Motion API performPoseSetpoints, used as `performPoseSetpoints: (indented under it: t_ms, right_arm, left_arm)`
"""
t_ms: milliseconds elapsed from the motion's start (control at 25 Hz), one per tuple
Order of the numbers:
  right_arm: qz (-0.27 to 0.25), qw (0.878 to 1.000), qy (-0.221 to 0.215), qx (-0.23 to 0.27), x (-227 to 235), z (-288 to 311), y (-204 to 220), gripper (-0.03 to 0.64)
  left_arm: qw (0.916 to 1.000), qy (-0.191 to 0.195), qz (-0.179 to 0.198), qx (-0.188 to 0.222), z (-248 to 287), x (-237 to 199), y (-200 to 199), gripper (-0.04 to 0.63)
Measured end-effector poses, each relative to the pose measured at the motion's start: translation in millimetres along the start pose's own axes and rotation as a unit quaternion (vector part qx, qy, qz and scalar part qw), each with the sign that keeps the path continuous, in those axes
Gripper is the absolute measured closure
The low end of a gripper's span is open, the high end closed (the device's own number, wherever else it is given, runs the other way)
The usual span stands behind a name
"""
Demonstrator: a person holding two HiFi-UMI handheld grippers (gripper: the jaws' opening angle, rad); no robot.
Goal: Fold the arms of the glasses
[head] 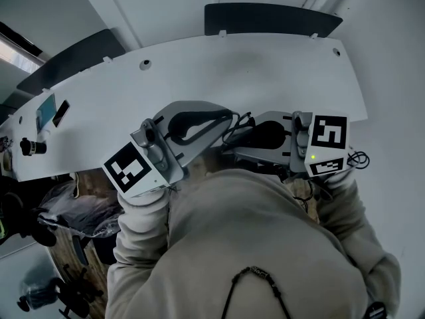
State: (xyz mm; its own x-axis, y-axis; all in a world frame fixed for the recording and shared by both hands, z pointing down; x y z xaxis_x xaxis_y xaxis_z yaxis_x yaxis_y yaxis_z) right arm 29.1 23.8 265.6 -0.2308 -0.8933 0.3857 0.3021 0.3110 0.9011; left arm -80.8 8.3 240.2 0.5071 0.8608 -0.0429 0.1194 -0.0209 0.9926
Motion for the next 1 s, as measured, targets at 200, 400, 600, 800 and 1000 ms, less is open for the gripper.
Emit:
performPoseSetpoints:
  t_ms: [200, 400, 600, 800, 1000]
  right_arm:
    - [0.001, 1.000, -0.004, -0.002, 2.1, -0.2, -0.9, 0.558]
    - [0.000, 1.000, -0.008, -0.003, 7.2, -0.7, -2.2, 0.558]
    - [0.002, 1.000, -0.001, -0.008, 11.6, -8.9, -0.5, 0.558]
    - [0.012, 1.000, 0.009, -0.017, 21.6, -31.1, 6.3, 0.558]
    - [0.014, 0.997, 0.043, -0.059, 49.7, -63.5, 15.4, 0.558]
  left_arm:
    - [0.9997, 0.017, -0.010, 0.017, 0.0, -3.3, 0.3, 0.578]
    - [1.0000, -0.003, 0.002, 0.009, 4.4, -10.1, 3.5, 0.577]
    - [0.9964, -0.081, 0.004, 0.026, 4.1, -32.4, 7.4, 0.574]
    - [0.9895, -0.143, -0.015, 0.016, -1.6, -54.7, 19.5, 0.535]
    - [0.9816, -0.184, -0.051, -0.013, -4.2, -60.2, 49.4, 0.535]
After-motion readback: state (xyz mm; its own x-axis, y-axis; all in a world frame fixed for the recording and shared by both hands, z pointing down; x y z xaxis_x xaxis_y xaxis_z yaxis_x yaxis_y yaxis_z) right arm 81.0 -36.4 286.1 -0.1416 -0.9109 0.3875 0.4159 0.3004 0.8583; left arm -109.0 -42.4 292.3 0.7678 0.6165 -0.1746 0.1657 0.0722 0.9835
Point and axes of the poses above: the fingertips, and each gripper's own axes: z forward along the fingers, x to its right, y out of its underside, the point moved 6 cm from there along -z, backward along the fingers, and after that the axes turned 15 degrees about -y, right-handed, at the moved point
